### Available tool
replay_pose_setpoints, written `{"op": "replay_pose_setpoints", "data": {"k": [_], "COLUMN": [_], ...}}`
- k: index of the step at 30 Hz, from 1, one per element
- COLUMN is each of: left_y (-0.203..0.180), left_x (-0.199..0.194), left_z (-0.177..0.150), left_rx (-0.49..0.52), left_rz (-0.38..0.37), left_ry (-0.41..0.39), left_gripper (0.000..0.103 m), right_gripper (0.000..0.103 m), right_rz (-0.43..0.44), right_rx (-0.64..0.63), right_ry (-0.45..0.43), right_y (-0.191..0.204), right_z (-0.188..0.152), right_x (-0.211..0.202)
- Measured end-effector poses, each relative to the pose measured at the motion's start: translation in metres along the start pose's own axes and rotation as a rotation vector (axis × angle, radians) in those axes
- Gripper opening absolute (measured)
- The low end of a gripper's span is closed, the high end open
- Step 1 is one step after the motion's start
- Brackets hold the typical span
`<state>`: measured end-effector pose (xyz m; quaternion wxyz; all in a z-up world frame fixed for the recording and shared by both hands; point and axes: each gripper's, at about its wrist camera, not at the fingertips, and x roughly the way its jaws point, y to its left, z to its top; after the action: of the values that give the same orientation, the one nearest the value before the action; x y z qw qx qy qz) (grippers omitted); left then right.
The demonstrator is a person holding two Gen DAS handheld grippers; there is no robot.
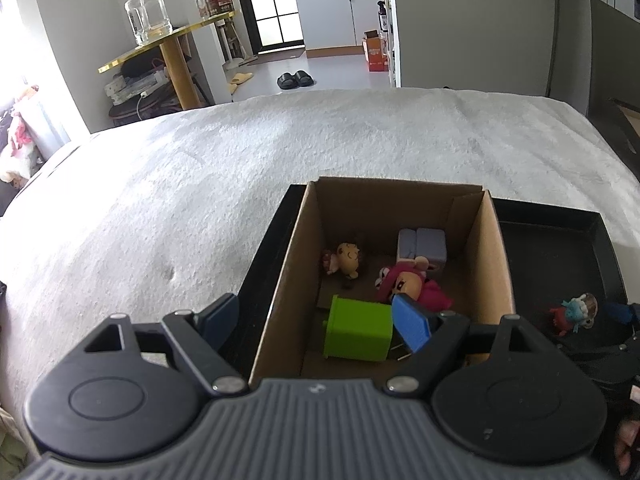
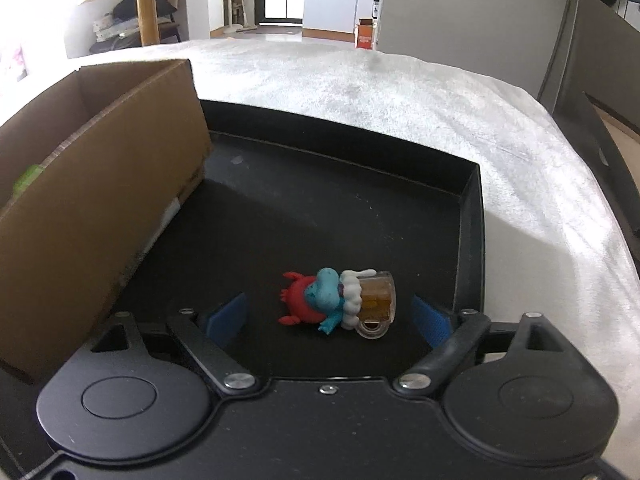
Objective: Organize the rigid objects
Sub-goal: 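Lift the blue smurf figure with the right gripper, then carry the smurf figure into the cardboard box and open the right gripper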
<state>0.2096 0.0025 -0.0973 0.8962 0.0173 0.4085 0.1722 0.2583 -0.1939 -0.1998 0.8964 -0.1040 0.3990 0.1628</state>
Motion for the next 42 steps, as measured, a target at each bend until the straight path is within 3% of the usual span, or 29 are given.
{"op": "replay_pose_setpoints", "data": {"k": [1,2,3,21,35,42], "left_y": [-0.001,-0.002,-0.002,0.001,0.048,0.073], "left_x": [0.0,0.001,0.001,-0.011,-0.01,0.002], "left_z": [0.0,0.0,0.0,0.008,-0.001,-0.01], "left_rx": [0.001,0.003,0.005,-0.01,-0.114,-0.197], "left_rz": [0.0,-0.001,-0.001,-0.058,-0.071,-0.154], "left_ry": [0.002,0.002,0.002,-0.012,-0.014,0.016], "left_gripper": [0.083,0.083,0.083,0.083,0.083,0.075], "right_gripper": [0.076,0.06,0.058,0.058,0.059,0.059], "right_rz": [0.01,0.021,0.019,-0.003,-0.041,-0.06], "right_rx": [0.016,0.027,0.027,0.014,-0.016,-0.056], "right_ry": [-0.008,-0.009,-0.008,-0.017,-0.119,-0.142], "right_y": [-0.002,-0.003,-0.004,0.005,0.029,0.053], "right_z": [0.0,0.0,0.002,0.017,0.053,0.067], "right_x": [0.0,0.0,-0.002,-0.024,-0.078,-0.09]}}
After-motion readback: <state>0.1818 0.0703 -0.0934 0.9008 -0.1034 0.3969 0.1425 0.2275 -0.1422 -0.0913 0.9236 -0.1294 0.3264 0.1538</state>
